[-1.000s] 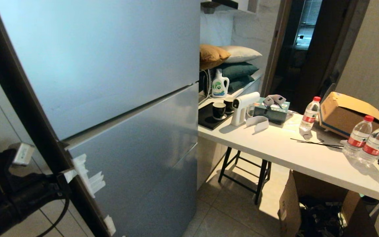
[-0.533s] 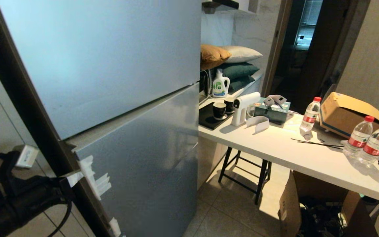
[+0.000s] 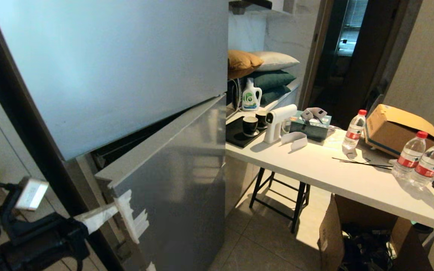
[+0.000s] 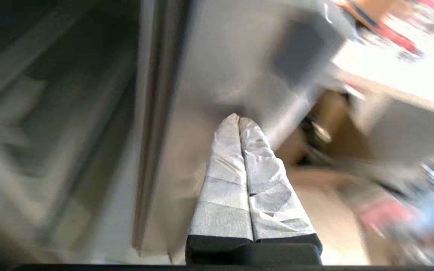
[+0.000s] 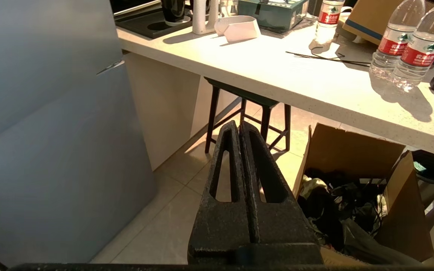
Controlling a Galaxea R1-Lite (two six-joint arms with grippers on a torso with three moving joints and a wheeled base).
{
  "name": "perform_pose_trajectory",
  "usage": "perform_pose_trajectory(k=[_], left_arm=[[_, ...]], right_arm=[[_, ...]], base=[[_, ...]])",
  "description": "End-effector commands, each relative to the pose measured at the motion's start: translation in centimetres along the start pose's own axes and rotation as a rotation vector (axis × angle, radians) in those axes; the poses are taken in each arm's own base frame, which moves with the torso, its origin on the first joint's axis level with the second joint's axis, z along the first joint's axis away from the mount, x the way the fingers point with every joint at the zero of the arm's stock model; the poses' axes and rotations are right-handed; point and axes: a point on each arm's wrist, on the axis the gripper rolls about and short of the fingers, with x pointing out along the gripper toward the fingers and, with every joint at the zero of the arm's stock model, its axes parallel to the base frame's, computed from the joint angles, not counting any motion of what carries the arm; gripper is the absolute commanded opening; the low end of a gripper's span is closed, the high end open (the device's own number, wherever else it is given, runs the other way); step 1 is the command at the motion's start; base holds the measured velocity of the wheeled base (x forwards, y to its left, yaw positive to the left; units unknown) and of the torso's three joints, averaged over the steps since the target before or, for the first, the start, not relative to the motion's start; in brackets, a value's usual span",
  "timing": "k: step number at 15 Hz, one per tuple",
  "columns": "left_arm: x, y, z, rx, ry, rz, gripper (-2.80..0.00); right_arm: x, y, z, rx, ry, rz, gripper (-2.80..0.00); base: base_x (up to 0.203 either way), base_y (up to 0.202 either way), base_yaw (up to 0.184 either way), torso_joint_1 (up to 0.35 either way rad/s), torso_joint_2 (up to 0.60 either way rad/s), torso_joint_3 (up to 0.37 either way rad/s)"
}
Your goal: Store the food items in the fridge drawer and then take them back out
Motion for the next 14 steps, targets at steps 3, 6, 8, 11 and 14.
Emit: perform_pose_trajectory(k=[3,6,8,11,14], left_arm=[[-3.1,-2.7,-0.5,0.042,-0.043,-0.151,-2.8],[-4.9,-3.6,-0.6,0.051,-0.061,-0.162,-2.8],[-5.0,-3.7,-0.1,0.04,-0.051,-0.154,-2.8],[-4.2,-3.3,1.6,0.014,-0.064,-0.083,-2.8],[-4.6,-3.3,2.6,0.021,-0.12,0.006,-2.8]], right_arm=[[0.0,0.0,0.0,0.0,0.002,0.0,-2.8],[0.0,0.0,0.0,0.0,0.001,0.002,-2.8],[0.0,0.0,0.0,-0.002,0.002,0.002,-2.8],[0.0,0.0,0.0,-0.004,0.0,0.002,-2.8],[0.0,0.0,0.0,0.004,0.0,0.0,-2.8]], base=[[0.0,0.0,0.0,0.0,0.0,0.0],[0.0,0.0,0.0,0.0,0.0,0.0],[0.0,0.0,0.0,0.0,0.0,0.0],[0.0,0.0,0.0,0.0,0.0,0.0],[0.0,0.0,0.0,0.0,0.0,0.0]])
